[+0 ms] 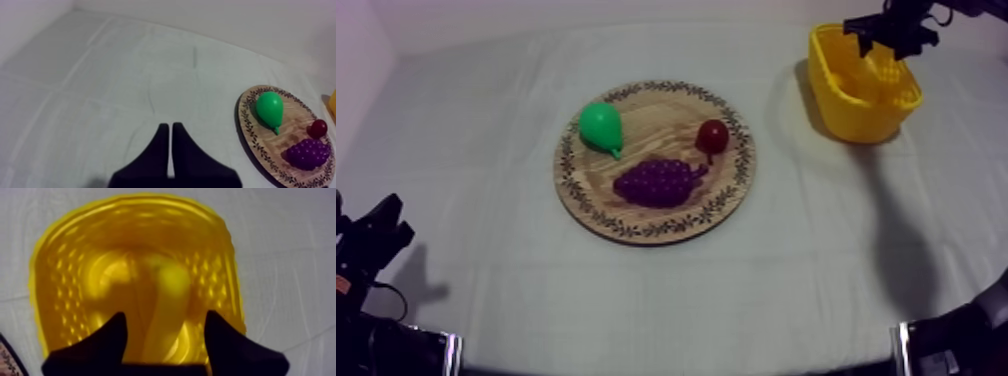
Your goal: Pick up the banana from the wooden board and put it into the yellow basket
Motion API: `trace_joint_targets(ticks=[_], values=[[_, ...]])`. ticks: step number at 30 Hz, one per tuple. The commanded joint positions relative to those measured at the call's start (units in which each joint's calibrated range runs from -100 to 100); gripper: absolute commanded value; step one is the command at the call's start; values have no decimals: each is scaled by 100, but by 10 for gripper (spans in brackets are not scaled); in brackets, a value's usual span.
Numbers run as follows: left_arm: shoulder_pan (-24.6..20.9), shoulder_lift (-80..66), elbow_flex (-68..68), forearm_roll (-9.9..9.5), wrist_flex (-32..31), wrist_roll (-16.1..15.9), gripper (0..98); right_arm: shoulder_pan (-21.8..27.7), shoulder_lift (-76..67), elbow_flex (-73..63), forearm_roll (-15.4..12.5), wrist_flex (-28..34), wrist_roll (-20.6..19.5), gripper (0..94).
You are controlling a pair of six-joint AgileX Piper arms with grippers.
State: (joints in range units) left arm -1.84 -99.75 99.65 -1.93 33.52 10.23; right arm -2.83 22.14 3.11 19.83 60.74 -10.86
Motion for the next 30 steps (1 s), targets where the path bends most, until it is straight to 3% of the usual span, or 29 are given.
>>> trace_joint_targets(ticks=[1, 5, 14, 16, 19, 25, 27, 30], values=[[-1, 0, 1, 0, 3, 0, 0, -13, -406, 361, 51, -248, -133, 235], [-1, 0, 1, 0, 3, 1, 0, 19, -1371, 1330, 74, -1048, -272, 78], [-1, 0, 1, 0, 3, 2, 0, 157, -4108, 3905, -55, -2952, -334, 7], [-1, 0, 1, 0, 3, 0, 0, 241, -4782, 4546, -266, -3419, -201, 5], [-1, 0, 1, 0, 3, 0, 0, 333, -5831, 5544, -873, -3937, 312, 3], [-1, 0, 1, 0, 3, 0, 0, 286, -7802, 7332, -1879, -4301, 1391, 3], [-1, 0, 1, 0, 3, 0, 0, 274, -8262, 7715, -1989, -4246, 1573, 2], [-1, 0, 1, 0, 3, 1, 0, 234, -8803, 8195, -1782, -4165, 1459, 2]])
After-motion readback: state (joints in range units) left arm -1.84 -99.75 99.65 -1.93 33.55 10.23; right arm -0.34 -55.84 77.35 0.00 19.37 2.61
